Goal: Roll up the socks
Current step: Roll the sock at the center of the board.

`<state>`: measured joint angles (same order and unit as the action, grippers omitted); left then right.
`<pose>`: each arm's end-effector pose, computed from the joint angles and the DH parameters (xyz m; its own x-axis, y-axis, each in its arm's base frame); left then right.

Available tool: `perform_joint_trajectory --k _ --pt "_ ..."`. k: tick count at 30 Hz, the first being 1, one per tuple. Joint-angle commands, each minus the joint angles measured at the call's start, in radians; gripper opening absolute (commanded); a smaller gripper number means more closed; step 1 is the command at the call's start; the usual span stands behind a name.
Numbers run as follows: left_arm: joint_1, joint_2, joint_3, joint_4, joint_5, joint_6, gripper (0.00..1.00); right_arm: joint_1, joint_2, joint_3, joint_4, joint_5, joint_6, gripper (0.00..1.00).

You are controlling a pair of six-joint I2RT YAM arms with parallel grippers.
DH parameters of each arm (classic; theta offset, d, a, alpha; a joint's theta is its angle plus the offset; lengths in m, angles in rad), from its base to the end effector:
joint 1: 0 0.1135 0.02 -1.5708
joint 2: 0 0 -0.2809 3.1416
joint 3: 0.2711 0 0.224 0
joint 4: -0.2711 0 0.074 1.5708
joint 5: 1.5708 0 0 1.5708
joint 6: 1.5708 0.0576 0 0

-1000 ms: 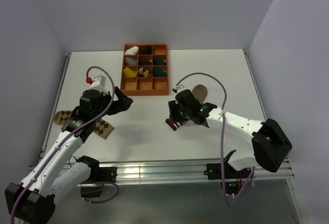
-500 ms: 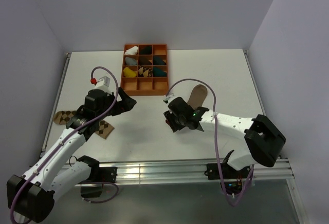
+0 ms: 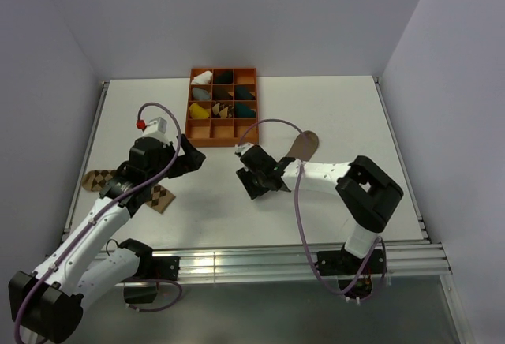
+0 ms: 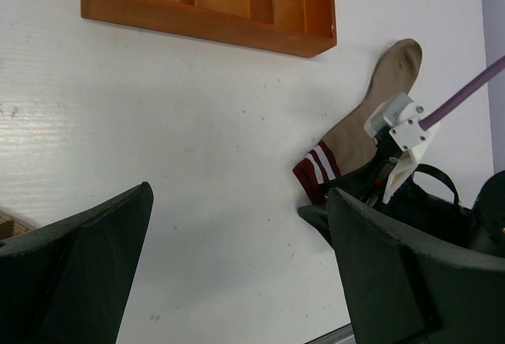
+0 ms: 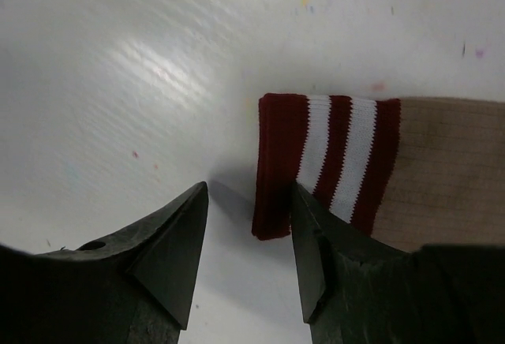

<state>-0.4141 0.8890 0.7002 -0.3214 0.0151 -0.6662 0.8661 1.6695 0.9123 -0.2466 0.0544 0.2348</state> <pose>0.1654 -0.0736 0.2858 -0.6076 -0.4079 -0.6815 0.0495 0.8369 -0.5451 0.2073 0.2390 0.1774 -0.7040 -0.4693 -0.5330 -0.5943 0.8002 0.0803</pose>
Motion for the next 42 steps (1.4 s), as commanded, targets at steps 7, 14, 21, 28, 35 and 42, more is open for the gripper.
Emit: perform_joint_trajectory --k 7,14,21,28,35,42 --pt "-0.003 -0.048 0.036 -0.004 -0.092 0.039 0.98 0.005 0.124 0.183 -0.006 0.041 -0.055 0.53" --pt "-0.003 -0.032 0.033 0.011 -0.076 0.025 0.98 0.065 0.118 0.224 -0.103 0.223 -0.015 0.51" --pt "-0.003 -0.018 0.035 0.016 -0.064 0.019 0.98 0.105 0.147 0.212 -0.088 0.240 0.004 0.48" --pt "-0.003 -0.013 0.027 0.021 -0.056 0.013 0.97 0.113 0.196 0.212 -0.079 0.283 0.005 0.45" --pt "-0.003 -0.009 0.032 0.024 -0.050 0.010 0.97 0.116 0.208 0.175 -0.092 0.325 0.029 0.31" --pt "-0.003 0.002 0.024 0.041 -0.024 -0.010 0.97 0.119 0.207 0.151 -0.088 0.317 0.058 0.05"
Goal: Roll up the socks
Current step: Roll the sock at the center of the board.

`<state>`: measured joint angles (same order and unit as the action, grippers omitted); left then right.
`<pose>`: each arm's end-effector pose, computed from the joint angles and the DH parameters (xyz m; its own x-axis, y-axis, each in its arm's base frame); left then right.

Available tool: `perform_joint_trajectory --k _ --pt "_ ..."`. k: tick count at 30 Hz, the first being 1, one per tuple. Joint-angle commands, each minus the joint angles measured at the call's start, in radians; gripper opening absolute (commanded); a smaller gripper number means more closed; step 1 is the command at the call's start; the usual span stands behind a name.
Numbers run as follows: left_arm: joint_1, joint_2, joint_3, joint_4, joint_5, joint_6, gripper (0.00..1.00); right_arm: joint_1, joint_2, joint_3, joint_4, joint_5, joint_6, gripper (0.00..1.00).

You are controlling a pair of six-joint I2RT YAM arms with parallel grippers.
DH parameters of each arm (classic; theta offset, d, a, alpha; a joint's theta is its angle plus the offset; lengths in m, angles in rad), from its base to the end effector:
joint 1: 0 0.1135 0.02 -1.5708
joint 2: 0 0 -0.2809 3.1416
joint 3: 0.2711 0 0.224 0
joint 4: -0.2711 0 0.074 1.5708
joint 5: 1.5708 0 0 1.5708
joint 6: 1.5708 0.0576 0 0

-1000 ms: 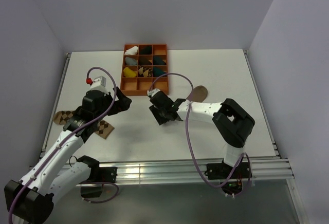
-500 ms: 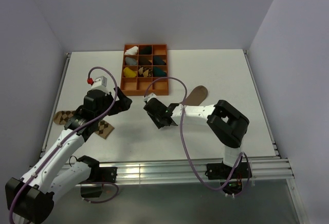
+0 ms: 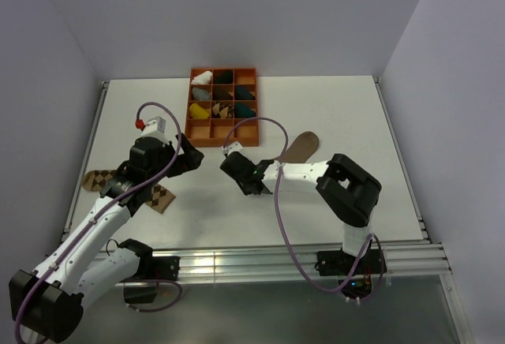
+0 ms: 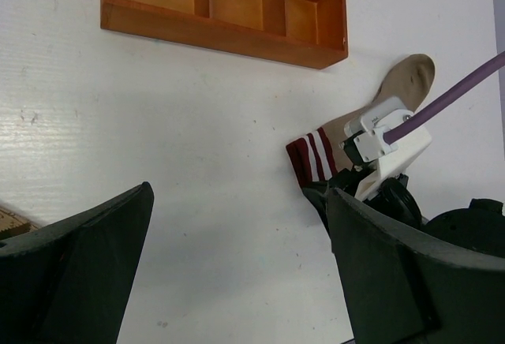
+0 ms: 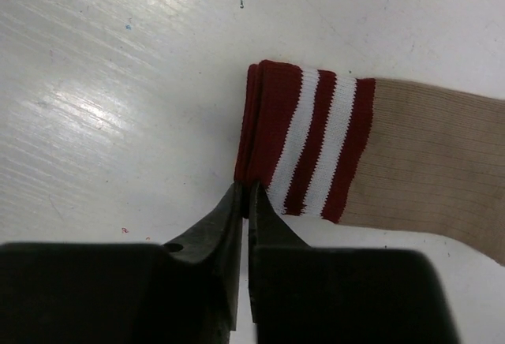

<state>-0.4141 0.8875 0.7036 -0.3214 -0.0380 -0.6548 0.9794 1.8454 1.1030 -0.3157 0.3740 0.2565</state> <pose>0.1665 -0.0708 0.2872 -0.5778 -0.4108 -0.7053 0.0249 0.8548 -0.5183 0.2173 0.2858 0.1710 -0.6406 -0.5303 -0.5553 -0.5276 0.8294 -0.1835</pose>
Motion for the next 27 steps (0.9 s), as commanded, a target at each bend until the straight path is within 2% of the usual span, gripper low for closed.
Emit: perform_joint_trajectory --k 1,7,15,22,27 --pt "-0.003 0.005 0.017 0.047 0.036 -0.028 0.97 0.005 0.011 -0.048 0.003 -0.026 0.038 0.00" --pt "-0.006 0.019 -0.016 0.113 0.116 -0.089 0.96 -0.015 -0.084 -0.129 0.136 -0.173 0.095 0.00" --pt "-0.046 0.051 -0.029 0.157 0.119 -0.149 0.94 -0.165 -0.207 -0.331 0.441 -0.577 0.233 0.00" --pt "-0.120 0.135 -0.041 0.209 0.095 -0.227 0.92 -0.339 -0.203 -0.485 0.718 -0.875 0.413 0.00" --pt "-0.184 0.195 -0.055 0.260 0.067 -0.281 0.90 -0.423 -0.170 -0.529 0.831 -0.969 0.490 0.00"
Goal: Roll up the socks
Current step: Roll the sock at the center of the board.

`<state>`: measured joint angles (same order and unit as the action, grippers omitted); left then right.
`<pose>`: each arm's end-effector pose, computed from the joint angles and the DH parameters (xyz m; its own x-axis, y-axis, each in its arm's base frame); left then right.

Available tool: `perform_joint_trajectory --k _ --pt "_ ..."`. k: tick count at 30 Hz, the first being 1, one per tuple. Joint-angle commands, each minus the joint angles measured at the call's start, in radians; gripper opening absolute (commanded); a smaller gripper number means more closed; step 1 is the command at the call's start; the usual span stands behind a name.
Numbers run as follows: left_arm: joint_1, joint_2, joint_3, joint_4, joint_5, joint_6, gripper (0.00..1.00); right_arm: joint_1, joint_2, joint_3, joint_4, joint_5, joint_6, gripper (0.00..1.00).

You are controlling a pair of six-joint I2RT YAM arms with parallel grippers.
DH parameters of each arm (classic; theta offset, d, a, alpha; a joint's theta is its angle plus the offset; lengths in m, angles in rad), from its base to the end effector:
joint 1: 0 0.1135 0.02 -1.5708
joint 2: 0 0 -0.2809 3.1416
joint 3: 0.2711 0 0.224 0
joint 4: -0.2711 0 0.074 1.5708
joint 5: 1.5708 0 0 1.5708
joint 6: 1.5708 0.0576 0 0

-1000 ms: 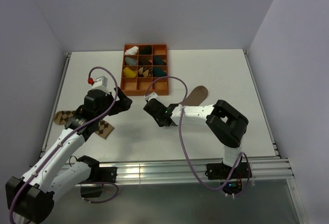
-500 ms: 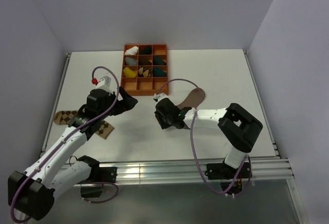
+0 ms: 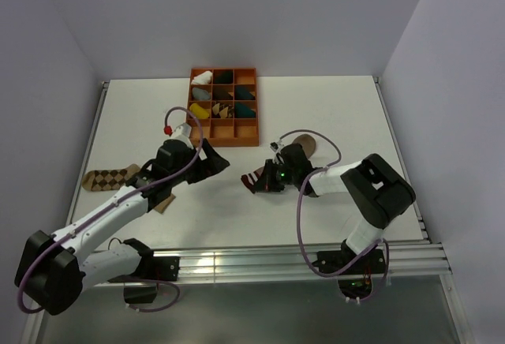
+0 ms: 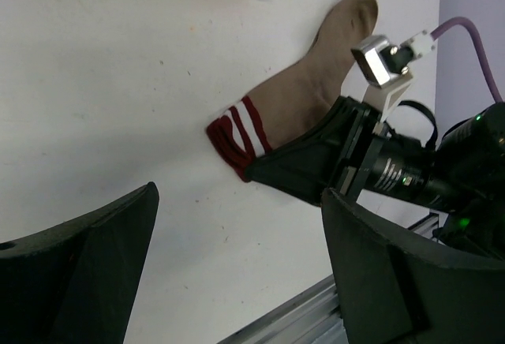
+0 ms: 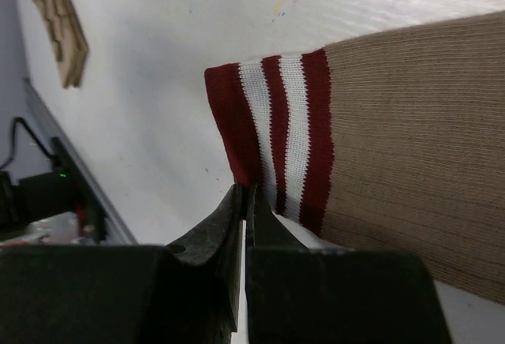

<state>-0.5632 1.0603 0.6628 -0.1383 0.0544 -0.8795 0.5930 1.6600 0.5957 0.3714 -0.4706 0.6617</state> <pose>0.1827 -0.1191 0.2632 -0.7164 -0.4575 -0.5268 0.0325 0.7324 -0.6802 0.2330 0.1885 0.1536 -0.9017 0.0527 -0.4290 -0.2957 0.6487 0.7013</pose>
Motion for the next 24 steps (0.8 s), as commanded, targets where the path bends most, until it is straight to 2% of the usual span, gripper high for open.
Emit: perform_joint_trajectory --k 1,6,12,18,19,24 --pt "-0.044 0.044 -0.018 0.089 -0.028 -0.065 0.89 -0.047 0.021 -0.027 0.159 -0.135 0.096 0.00" --pt "-0.104 0.136 -0.038 0.175 -0.050 -0.148 0.83 -0.088 0.069 -0.057 0.237 -0.197 0.134 0.00" --pt "-0.144 0.269 -0.014 0.232 -0.077 -0.222 0.74 -0.093 0.081 -0.057 0.221 -0.194 0.108 0.00" --pt "-0.162 0.409 0.040 0.252 -0.105 -0.242 0.73 -0.094 0.069 -0.056 0.198 -0.177 0.085 0.00" --pt "-0.162 0.423 0.050 0.250 -0.106 -0.243 0.69 -0.094 0.070 -0.056 0.198 -0.175 0.087 0.00" --pt "-0.167 0.503 0.061 0.287 -0.103 -0.265 0.67 -0.094 0.070 -0.057 0.196 -0.171 0.078 0.00"
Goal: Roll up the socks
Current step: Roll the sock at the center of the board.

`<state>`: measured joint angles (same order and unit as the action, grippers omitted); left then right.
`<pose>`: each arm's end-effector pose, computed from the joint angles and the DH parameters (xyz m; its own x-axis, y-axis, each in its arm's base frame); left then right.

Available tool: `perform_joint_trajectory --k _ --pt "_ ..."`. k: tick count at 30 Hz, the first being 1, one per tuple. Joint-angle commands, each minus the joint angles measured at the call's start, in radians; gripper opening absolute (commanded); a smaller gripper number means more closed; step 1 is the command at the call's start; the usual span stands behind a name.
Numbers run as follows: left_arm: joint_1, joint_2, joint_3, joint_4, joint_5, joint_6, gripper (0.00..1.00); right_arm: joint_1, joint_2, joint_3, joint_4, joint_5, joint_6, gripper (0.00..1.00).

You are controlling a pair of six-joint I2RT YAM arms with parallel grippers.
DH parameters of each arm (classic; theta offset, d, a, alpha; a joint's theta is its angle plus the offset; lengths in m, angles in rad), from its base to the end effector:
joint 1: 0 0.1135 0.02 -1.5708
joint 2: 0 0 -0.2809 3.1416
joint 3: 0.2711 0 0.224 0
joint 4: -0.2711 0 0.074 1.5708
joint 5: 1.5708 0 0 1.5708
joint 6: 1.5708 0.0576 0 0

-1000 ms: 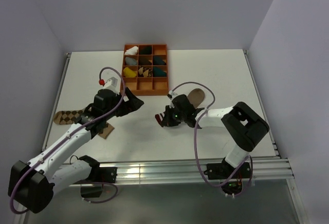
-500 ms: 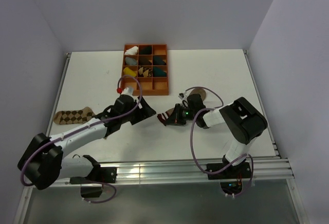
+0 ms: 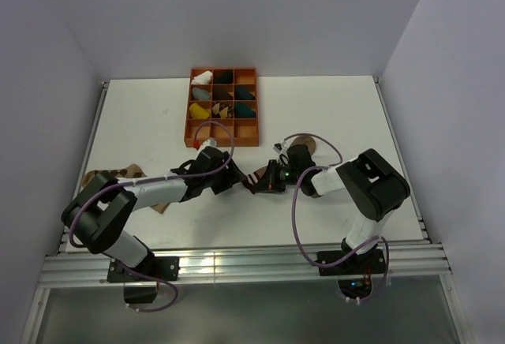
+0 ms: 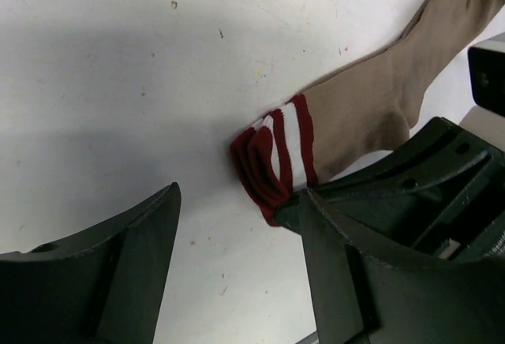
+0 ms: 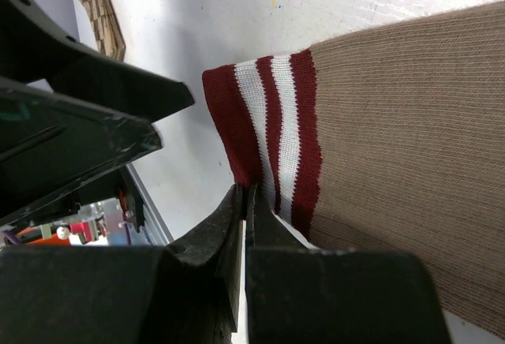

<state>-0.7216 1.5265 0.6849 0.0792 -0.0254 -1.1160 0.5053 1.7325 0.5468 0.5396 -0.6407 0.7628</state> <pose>0.2196 -0.1913 0.1823 -0.8086 -0.4847 -0.3334 -0.1818 0.7449 -0.6420 0.2440 0.1743 0.1409 -0.9375 0.1144 -0.3285 -0.2184 0.5415 0.8118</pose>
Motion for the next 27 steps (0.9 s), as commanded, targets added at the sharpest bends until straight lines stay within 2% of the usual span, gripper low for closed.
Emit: perform_joint_trajectory --k 1,6,14,24,25,26,27 --pt "-0.009 0.047 0.041 0.074 -0.024 -0.030 0.66 -0.007 -0.004 -0.007 0.026 0.001 -0.026 0.00" --pt "-0.010 0.122 0.076 0.074 -0.021 -0.027 0.62 -0.007 -0.010 -0.008 0.019 0.009 -0.031 0.00" --pt "-0.013 0.181 0.108 0.048 -0.031 -0.028 0.48 -0.008 -0.016 -0.007 0.017 0.010 -0.034 0.00" --pt "-0.015 0.167 0.110 0.011 -0.048 -0.024 0.15 -0.007 -0.021 -0.004 -0.001 0.024 -0.059 0.00" --pt "-0.015 0.164 0.113 0.008 -0.051 -0.019 0.08 -0.007 -0.022 -0.005 -0.003 0.026 -0.063 0.00" --pt "-0.015 0.162 0.116 0.001 -0.057 -0.016 0.06 -0.005 -0.027 -0.007 -0.004 0.027 -0.066 0.00" --pt "-0.013 0.158 0.119 -0.012 -0.059 -0.013 0.00 -0.005 -0.039 -0.008 -0.009 0.033 -0.080 0.00"
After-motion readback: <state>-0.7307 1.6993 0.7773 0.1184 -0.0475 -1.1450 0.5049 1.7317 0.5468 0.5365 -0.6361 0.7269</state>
